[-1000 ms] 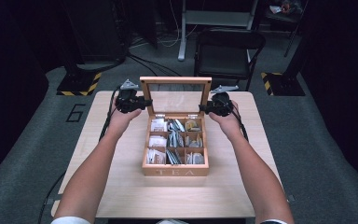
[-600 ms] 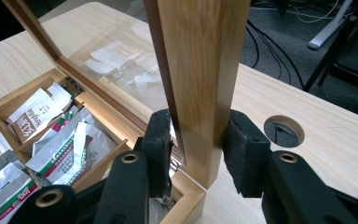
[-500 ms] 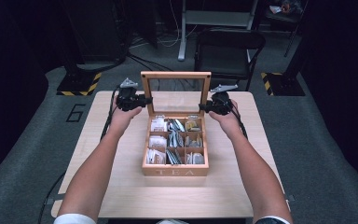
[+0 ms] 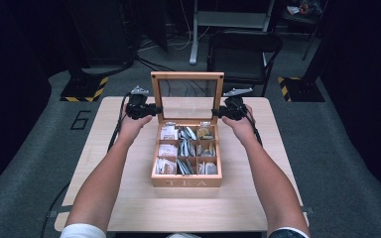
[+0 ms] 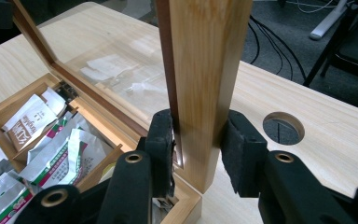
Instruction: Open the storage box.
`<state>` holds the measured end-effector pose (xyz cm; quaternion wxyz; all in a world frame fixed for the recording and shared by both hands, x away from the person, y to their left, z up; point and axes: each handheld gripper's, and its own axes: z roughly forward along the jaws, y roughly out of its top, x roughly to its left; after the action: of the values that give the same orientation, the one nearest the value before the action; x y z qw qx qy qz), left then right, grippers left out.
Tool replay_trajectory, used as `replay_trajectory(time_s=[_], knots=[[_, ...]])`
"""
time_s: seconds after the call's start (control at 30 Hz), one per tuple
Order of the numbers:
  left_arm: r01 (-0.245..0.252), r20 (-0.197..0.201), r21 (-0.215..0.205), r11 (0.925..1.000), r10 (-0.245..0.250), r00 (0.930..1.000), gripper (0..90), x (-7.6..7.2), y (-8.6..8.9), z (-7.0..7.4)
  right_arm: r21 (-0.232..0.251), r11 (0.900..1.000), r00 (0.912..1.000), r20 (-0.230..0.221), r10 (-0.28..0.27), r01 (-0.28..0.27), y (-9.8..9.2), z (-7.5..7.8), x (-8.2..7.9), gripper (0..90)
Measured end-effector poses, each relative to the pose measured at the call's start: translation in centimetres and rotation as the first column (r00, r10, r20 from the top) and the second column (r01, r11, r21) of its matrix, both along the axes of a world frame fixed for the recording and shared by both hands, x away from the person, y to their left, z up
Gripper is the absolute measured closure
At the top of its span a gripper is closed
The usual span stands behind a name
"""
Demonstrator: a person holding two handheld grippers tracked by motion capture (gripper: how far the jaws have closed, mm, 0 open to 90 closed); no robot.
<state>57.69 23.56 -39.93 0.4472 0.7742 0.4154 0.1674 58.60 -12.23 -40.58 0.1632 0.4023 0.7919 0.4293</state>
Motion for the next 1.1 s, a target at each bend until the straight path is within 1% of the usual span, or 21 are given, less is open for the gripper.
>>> replay_trajectory(time_s=[0.03,0.1,0.23,0.43,0.5,0.57,0.7,0.77,0.8,0.87,0.9,0.93,1.1], knots=[[-0.002,0.008,-0.002,1.0,0.002,1.0,64.2,0.0,0.0,-0.1,-0.002,1.0,1.0,0.003,0.001,-0.001,0.0,0.0,0.1,65.2],[-0.005,0.011,-0.002,1.0,0.005,0.9999,64.5,0.1,0.0,-0.1,0.004,1.0,1.0,0.002,-0.005,0.005,0.0,-0.1,0.1,65.3],[-0.01,0.009,0.001,1.0,0.01,0.9999,64.7,0.2,-0.1,-0.1,0.013,1.0,0.9999,-0.007,-0.009,0.009,0.0,-0.1,0.3,65.3],[-0.025,0.013,-0.005,0.9997,0.025,0.9996,64.8,0.3,-0.2,-0.3,0.006,1.0,0.9998,-0.007,-0.018,0.018,0.1,-0.1,0.5,65.4],[-0.024,0.0,0.001,0.9997,0.024,0.9997,64.9,0.4,-0.2,-0.4,0.005,1.0,0.9997,-0.007,-0.022,0.023,0.1,-0.1,0.5,65.4],[-0.021,-0.005,0.004,0.9998,0.021,0.9998,64.8,0.4,-0.2,-0.6,-0.003,1.0,0.9998,-0.004,-0.022,0.022,0.1,-0.1,0.6,65.5],[-0.03,-0.014,0.004,0.9995,0.03,0.9995,64.8,0.5,-0.3,-0.8,0.001,1.0,0.9996,-0.01,-0.026,0.026,0.1,-0.1,0.7,65.5],[-0.035,-0.016,0.004,0.9994,0.035,0.9993,64.9,0.6,-0.4,-1.0,0.001,1.0,0.9996,-0.005,-0.027,0.027,0.1,-0.2,0.8,65.4],[-0.034,-0.021,0.014,0.9993,0.034,0.9992,64.9,0.6,-0.4,-1.0,-0.005,1.0,0.9997,-0.001,-0.024,0.024,0.1,-0.2,0.8,65.4],[-0.032,-0.031,0.015,0.9994,0.032,0.999,64.9,0.7,-0.3,-1.1,-0.002,1.0,0.9997,-0.002,-0.025,0.025,0.1,-0.2,0.9,65.3],[-0.049,-0.034,-0.011,0.9988,0.048,0.9982,64.9,0.6,-0.5,-1.3,-0.001,1.0,0.9996,-0.004,-0.026,0.026,0.1,-0.2,0.9,65.2],[-0.046,-0.039,-0.004,0.9989,0.045,0.9982,64.9,0.7,-0.5,-1.3,-0.003,1.0,0.9996,-0.003,-0.027,0.027,0.1,-0.3,1.0,65.2],[-0.049,-0.049,-0.005,0.9988,0.049,0.9976,64.7,0.7,-0.4,-1.4,0.001,0.999,0.9994,-0.01,-0.034,0.034,0.1,-0.3,1.1,65.1]])
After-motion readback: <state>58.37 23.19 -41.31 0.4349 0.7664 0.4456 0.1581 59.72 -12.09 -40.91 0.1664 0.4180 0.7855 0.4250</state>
